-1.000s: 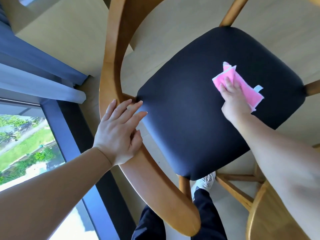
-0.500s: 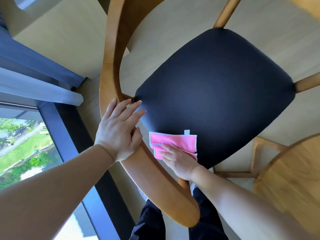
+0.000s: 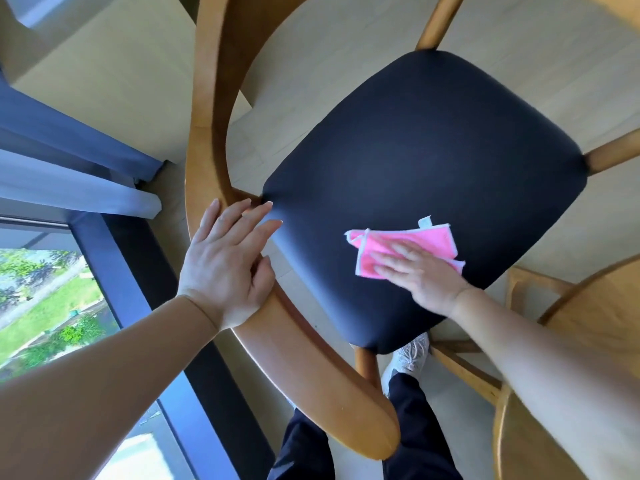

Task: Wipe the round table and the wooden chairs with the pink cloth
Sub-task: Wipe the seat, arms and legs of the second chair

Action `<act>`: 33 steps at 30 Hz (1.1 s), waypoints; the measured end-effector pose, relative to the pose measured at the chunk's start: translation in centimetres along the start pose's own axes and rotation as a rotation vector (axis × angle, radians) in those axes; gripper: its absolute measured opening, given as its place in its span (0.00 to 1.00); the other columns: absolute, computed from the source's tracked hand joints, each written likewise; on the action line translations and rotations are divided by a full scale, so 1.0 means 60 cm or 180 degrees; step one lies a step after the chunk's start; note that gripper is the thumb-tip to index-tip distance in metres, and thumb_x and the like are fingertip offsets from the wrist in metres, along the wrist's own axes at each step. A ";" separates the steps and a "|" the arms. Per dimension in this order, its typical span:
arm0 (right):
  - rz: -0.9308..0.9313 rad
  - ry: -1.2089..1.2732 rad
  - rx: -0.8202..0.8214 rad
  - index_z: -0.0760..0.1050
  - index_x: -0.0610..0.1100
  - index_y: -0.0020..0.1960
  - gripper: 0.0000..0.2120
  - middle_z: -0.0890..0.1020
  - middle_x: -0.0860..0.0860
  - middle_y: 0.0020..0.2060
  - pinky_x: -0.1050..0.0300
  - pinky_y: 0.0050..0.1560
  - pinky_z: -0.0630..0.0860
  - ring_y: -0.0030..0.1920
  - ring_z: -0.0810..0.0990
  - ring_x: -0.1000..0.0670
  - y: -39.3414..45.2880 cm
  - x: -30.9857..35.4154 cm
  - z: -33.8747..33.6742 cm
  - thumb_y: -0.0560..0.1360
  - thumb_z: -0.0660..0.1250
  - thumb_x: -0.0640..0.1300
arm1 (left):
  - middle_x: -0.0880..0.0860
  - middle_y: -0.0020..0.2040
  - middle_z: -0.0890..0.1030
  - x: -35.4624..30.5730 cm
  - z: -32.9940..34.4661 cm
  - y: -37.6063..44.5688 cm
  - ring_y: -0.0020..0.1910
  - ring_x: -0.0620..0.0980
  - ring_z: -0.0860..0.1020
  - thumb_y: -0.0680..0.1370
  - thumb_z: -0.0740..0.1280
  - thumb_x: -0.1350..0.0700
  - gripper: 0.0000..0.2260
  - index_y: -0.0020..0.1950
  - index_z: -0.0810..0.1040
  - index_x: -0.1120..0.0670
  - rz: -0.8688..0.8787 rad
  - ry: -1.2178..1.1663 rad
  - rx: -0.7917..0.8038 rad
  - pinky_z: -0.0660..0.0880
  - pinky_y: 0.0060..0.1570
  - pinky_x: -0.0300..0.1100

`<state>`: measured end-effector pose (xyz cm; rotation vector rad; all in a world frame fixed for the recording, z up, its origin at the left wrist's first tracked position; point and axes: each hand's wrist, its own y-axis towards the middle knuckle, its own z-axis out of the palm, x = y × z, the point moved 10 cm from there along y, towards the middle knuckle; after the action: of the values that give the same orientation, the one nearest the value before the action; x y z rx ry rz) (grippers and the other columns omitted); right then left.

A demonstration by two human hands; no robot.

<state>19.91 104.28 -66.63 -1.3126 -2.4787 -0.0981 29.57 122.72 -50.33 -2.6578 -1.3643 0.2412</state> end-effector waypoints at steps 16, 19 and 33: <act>0.2126 0.0228 -0.0268 0.61 0.37 0.74 0.34 0.58 0.43 0.76 0.46 0.76 0.47 0.76 0.51 0.38 -0.040 -0.217 -0.027 0.69 0.59 0.23 | 0.54 0.69 0.73 -0.004 -0.004 0.005 0.72 0.57 0.64 0.75 0.56 0.51 0.22 0.67 0.75 0.54 0.0023 0.0028 -0.0017 0.49 0.75 0.55; 0.2148 0.0230 -0.0193 0.61 0.35 0.73 0.34 0.59 0.41 0.75 0.42 0.75 0.48 0.75 0.51 0.35 -0.034 -0.165 -0.011 0.68 0.60 0.24 | 0.55 0.68 0.73 -0.008 -0.007 0.005 0.71 0.58 0.65 0.75 0.55 0.51 0.22 0.66 0.75 0.54 0.0029 0.0058 -0.0009 0.50 0.74 0.57; 0.0527 0.0403 0.0466 0.42 0.44 0.78 0.34 0.40 0.47 0.77 0.47 0.75 0.48 0.76 0.37 0.43 -0.086 0.185 0.148 0.77 0.54 0.31 | 0.54 0.68 0.74 -0.153 0.040 -0.050 0.69 0.58 0.70 0.75 0.53 0.48 0.24 0.66 0.76 0.54 0.1132 0.0423 0.0912 0.59 0.72 0.59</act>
<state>7.64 111.99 -70.97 -1.3971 -2.2184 0.0379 21.42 117.08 -51.35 -2.5966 -0.7481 0.2694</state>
